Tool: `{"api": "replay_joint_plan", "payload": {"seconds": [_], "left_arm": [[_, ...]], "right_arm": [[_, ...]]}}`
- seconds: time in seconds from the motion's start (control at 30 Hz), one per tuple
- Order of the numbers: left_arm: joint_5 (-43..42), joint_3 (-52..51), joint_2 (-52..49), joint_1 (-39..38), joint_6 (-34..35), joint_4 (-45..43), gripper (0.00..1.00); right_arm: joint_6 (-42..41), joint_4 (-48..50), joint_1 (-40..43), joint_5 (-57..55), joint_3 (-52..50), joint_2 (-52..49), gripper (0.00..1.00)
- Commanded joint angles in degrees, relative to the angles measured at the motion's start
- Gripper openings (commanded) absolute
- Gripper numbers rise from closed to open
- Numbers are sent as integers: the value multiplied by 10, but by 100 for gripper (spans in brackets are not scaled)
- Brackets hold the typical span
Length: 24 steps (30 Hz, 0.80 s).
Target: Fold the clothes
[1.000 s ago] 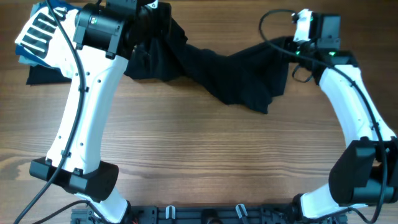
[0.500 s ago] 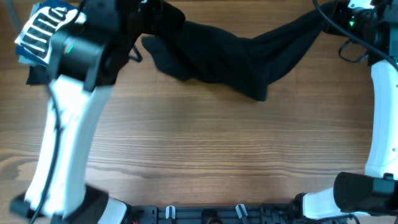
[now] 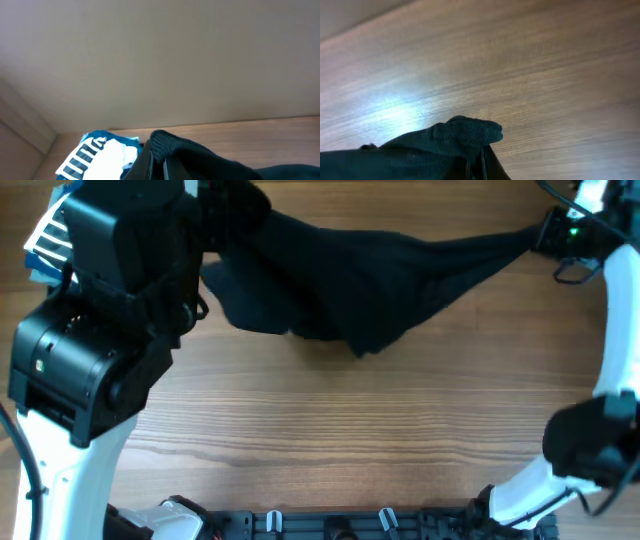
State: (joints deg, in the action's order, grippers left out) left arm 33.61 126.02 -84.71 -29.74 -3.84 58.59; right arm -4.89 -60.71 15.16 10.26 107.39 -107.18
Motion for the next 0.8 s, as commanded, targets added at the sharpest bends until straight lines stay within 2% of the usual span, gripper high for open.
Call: {"api": "replay_joint_plan", "payload": {"seconds": [0.0, 0.1, 0.23, 0.33, 0.53, 0.63, 0.77], "left_arm": [[-11, 7, -12, -1, -4, 13, 4], [-64, 7, -43, -1, -4, 14, 4], [-47, 8, -57, -2, -5, -9, 4], [15, 8, -2, -2, -4, -44, 4], [13, 7, 90, -2, 16, 0, 4], [-1, 7, 94, -2, 17, 40, 4], [-1, 7, 41, -2, 32, 74, 4]], "right_arm": [[2, 15, 27, 7, -3, -70, 4], [4, -7, 58, 40, -3, -96, 4], [34, -42, 93, 143, -2, -53, 4], [38, -67, 92, 142, -2, 66, 4], [33, -119, 92, 107, -2, 247, 4], [35, -139, 92, 85, -3, 251, 4], [50, -141, 92, 83, -3, 184, 4]]}}
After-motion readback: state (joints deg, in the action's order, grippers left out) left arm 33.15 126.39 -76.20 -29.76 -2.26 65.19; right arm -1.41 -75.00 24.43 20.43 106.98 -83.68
